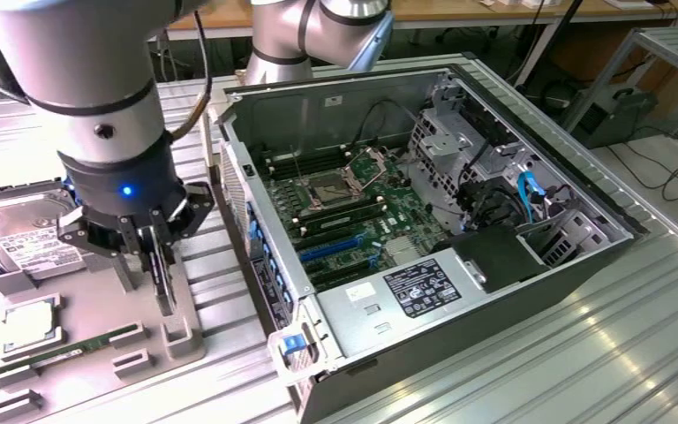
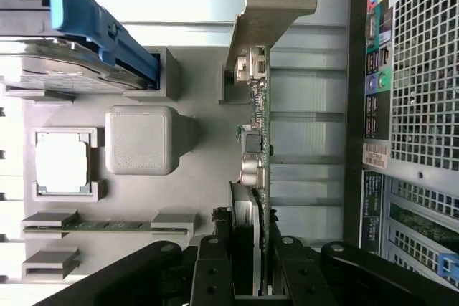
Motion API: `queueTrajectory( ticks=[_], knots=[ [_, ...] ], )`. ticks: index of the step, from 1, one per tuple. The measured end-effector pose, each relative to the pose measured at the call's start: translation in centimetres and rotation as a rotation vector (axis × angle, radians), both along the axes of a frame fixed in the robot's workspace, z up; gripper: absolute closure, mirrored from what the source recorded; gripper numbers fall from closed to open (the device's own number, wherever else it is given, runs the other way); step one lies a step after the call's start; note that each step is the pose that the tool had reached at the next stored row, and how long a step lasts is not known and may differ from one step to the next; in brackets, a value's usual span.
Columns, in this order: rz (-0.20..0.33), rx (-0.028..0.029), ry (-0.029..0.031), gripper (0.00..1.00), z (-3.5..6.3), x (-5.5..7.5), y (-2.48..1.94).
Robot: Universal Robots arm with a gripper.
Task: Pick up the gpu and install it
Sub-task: 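Pick up the gpu and move the gpu toward the slot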
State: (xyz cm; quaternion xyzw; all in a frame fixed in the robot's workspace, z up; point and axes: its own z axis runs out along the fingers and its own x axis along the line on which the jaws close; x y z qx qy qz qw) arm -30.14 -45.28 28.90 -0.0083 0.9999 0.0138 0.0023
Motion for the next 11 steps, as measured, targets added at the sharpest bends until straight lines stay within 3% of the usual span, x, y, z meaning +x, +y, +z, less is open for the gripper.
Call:
queueTrajectory(
  ticks=[11],
  knots=[
    [0.0,0.0,0.0001,0.73,5.21,0.0,0.0]
  ],
)
